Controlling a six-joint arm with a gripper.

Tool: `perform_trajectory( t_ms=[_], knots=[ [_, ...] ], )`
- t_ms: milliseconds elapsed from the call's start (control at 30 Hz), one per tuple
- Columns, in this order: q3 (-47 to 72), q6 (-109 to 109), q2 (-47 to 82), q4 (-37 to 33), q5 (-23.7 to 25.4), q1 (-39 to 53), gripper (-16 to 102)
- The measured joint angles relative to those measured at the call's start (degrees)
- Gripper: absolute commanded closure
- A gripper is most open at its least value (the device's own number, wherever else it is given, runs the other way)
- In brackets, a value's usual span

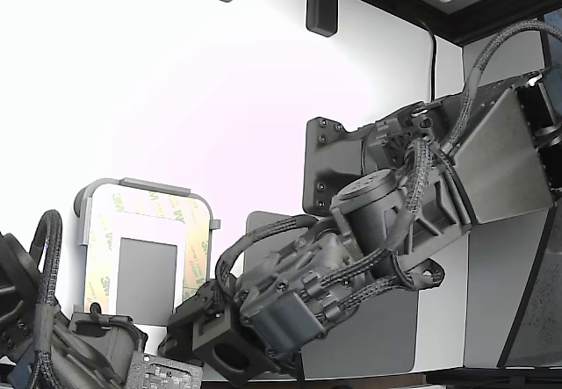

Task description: Peel off protective film from adhesive tape.

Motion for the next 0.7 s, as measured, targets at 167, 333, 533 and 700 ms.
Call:
perform_trajectory(
  t_ms=[167, 333, 533, 700],
  knots=[
    [0.4, -0.4, -0.5, -0.7, -0.4, -0.4, 96],
    [-0.1, -0.9, -1.1, -0.7, -0.8, -0.7, 96],
    [-0.1, -0.9, -1.1, -0.6, -0.8, -0.8, 96],
    [0.2, -0.5, -1.1, -0.6, -0.8, -0.8, 96]
  ],
)
